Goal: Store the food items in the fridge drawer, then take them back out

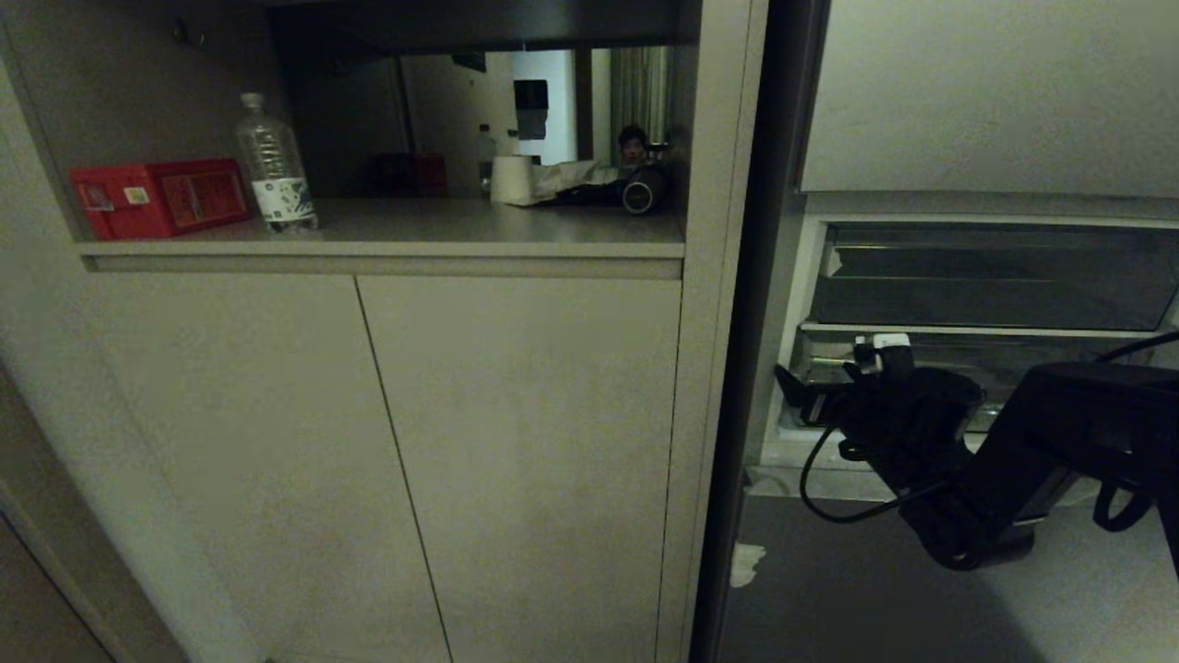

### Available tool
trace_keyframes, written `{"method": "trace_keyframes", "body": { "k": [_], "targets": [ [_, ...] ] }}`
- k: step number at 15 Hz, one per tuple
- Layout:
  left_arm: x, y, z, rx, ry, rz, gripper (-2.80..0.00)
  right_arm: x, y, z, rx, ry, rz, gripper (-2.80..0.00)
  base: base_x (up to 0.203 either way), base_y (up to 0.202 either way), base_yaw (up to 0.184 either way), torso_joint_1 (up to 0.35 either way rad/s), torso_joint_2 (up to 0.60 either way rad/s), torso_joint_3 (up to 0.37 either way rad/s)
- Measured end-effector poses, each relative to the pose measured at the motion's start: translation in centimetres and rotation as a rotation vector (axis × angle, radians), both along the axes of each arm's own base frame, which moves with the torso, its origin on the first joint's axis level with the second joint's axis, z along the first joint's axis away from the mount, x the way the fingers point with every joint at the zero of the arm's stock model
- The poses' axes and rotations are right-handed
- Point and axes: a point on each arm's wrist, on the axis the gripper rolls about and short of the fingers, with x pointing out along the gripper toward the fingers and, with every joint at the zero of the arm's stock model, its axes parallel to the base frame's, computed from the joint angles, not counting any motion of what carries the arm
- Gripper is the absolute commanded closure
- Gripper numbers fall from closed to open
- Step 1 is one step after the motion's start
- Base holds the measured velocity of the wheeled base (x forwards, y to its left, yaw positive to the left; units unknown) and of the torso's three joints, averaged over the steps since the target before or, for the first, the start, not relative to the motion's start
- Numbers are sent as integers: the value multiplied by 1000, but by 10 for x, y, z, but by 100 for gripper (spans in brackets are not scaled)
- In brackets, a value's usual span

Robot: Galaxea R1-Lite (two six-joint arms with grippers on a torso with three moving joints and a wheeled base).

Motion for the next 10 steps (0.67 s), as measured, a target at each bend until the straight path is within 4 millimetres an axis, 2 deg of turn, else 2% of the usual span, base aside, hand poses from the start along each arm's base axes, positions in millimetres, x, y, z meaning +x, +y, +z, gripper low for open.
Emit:
{"method": "trace_keyframes", "body": {
  "k": [6,10],
  "targets": [
    [0,0,0,0,0,0,0,-12,-4,-6,-6,57,-31,-280,0,0,0,0,0,0],
    [0,0,0,0,0,0,0,-19,-9,-3,-6,66,-38,-280,0,0,0,0,0,0]
  ]
}}
